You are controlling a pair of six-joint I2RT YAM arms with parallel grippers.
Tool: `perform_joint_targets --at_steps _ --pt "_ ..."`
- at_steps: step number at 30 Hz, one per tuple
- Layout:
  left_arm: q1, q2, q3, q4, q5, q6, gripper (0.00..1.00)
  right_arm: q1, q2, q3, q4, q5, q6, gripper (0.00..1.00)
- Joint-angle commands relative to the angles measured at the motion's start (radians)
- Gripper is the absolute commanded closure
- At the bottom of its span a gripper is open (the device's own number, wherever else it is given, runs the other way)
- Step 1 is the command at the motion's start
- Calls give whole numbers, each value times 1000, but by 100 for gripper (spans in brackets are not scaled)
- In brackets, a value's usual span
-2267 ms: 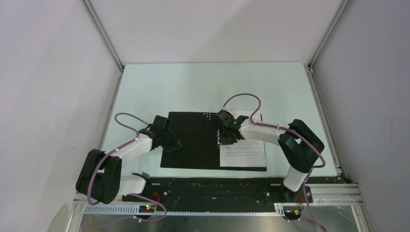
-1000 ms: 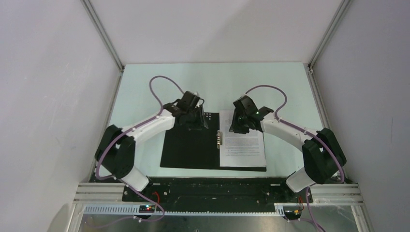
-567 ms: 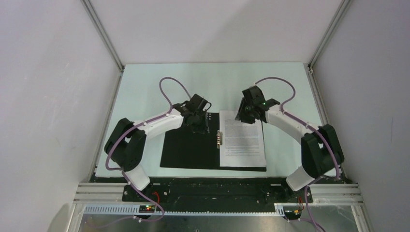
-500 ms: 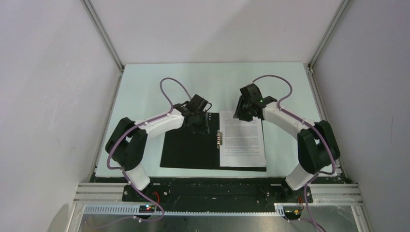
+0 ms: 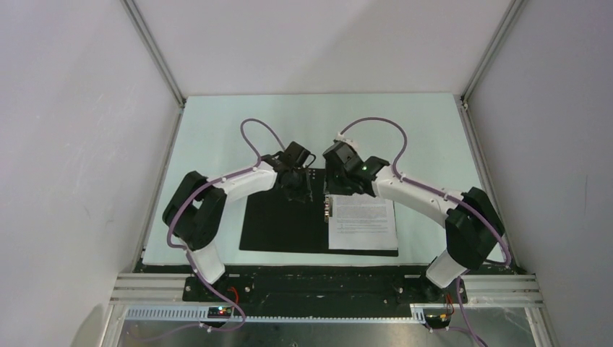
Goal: Put the files into the folder
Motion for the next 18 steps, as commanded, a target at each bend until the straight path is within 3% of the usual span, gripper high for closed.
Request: perform_joint_targets --at_steps 1,9,18 --pt "56 -24 -15 21 18 -48 64 73 -38 8 -33 127 4 56" --pt "162 -116 -97 27 -8 -119 64 128 62 67 -73 158 -18 62" --pt "189 -142 -118 29 -7 -123 64 141 148 148 -102 171 -41 67"
